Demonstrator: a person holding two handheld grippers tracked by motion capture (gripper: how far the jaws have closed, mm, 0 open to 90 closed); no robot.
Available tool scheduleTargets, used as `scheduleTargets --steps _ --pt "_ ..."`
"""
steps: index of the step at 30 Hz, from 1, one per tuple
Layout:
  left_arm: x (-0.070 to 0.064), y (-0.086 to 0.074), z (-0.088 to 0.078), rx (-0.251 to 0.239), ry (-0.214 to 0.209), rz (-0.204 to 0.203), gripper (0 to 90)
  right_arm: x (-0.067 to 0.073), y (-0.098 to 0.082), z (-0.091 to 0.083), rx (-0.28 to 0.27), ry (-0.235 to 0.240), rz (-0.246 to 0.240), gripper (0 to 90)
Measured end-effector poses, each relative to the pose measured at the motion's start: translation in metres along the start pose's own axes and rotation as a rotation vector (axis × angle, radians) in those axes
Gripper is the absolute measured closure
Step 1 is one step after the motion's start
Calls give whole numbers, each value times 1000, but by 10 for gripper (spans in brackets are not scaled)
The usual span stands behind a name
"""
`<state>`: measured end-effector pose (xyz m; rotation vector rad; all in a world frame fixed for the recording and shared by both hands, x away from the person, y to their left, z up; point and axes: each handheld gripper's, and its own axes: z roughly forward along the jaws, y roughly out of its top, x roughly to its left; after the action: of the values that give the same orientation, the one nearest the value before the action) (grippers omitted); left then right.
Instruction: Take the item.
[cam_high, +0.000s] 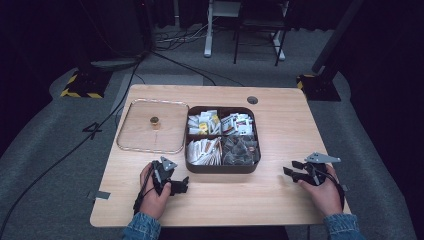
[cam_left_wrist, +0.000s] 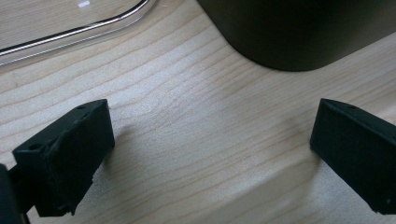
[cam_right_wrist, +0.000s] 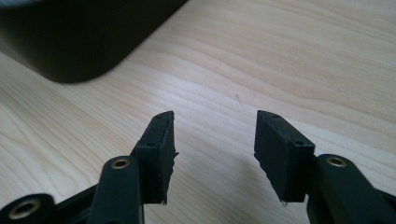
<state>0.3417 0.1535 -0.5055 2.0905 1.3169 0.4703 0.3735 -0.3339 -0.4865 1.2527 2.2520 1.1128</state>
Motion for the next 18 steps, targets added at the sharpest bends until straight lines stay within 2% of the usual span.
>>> scheduleTargets --steps 2,3,5,6,9,12,18 --pt "0 0 0 2 -2 3 0 1 7 -4 -32 21 37 484" --pt "0 0 0 1 0 4 0 1 7 -4 -32 21 37 484" --pt "0 1 0 1 1 1 0 3 14 -7 -69 66 106 483" --pt "0 1 1 1 2 1 0 4 18 -8 -72 85 123 487" --pt "0 1 1 0 2 -3 0 4 30 -11 -66 84 105 511" --pt "0 1 1 0 2 -3 0 3 43 -14 -64 97 115 533" --pt "-1 1 1 0 4 -5 0 6 70 -13 -68 103 85 544"
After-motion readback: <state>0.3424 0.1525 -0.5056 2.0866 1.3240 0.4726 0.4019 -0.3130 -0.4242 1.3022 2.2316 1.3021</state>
